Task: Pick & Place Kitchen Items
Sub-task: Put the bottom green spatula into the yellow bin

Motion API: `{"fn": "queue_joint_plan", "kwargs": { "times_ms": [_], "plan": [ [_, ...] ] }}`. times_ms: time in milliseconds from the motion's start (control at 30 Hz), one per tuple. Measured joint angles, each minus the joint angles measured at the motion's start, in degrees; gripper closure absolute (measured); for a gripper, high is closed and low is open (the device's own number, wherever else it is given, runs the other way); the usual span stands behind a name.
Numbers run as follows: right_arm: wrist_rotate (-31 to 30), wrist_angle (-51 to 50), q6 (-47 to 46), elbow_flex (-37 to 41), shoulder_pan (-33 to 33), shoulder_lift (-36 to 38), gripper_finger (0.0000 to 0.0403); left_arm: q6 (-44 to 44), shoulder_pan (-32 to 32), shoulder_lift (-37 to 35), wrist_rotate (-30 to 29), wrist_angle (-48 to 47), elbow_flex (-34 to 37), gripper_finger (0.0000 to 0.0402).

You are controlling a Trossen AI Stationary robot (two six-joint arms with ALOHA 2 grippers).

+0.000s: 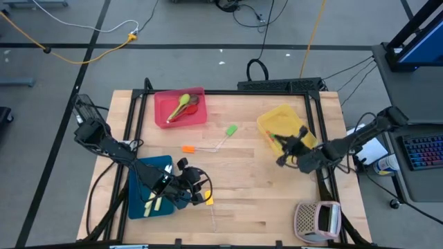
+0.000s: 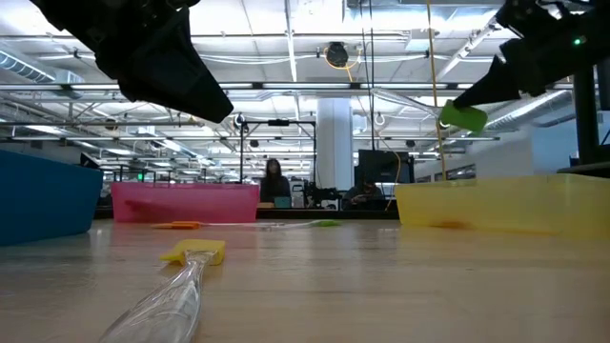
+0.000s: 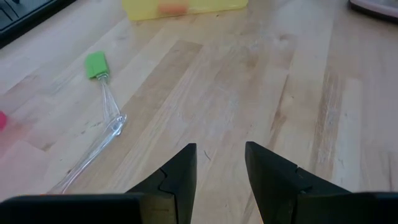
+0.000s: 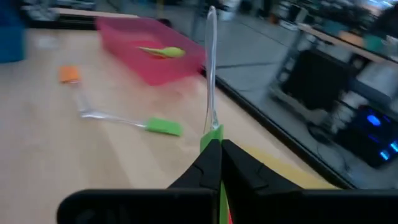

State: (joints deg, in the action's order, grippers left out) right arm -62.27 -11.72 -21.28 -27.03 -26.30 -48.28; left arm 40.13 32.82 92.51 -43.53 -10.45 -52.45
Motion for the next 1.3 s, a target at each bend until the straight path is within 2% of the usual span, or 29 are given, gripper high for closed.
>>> {"fn": "queue_joint_plan", "kwargs": {
  "times_ms": [133,333,467,667,767,1000,1300],
  "plan": [
    [-0.1,-8.4,-8.6,0.0,3.0,2.8,0.0403,-0.6,0.0,0.0,0.0,0.0,0.0,0.0259],
    [12.5,-26.6,-28.8,0.0,8.9,3.0,0.0403,-0.8,0.0,0.0,0.0,0.0,0.0,0.0259],
    [16.3,-34.2,-36.7,0.0,10.6,2.3,0.0403,-1.0,0.0,0.2,-0.1,0.0,0.0,0.0259],
    [25.6,-30.4,-39.7,4.2,11.8,1.7,0.0403,-1.0,0.0,0.2,0.0,0.0,0.0,0.0259],
    [27.9,-26.3,-39.8,7.5,11.7,1.7,0.0402,-1.0,0.0,0.2,0.0,0.0,0.0,0.0259],
    [27.1,-19.9,-37.5,11.3,11.7,2.0,0.0382,-1.3,0.0,0.2,-0.1,0.0,0.0,0.0259],
    [28.0,-15.2,-30.3,11.5,11.7,1.9,0.0316,-2.0,0.0,0.2,0.0,0.0,0.0,0.0259]
  ]
}}
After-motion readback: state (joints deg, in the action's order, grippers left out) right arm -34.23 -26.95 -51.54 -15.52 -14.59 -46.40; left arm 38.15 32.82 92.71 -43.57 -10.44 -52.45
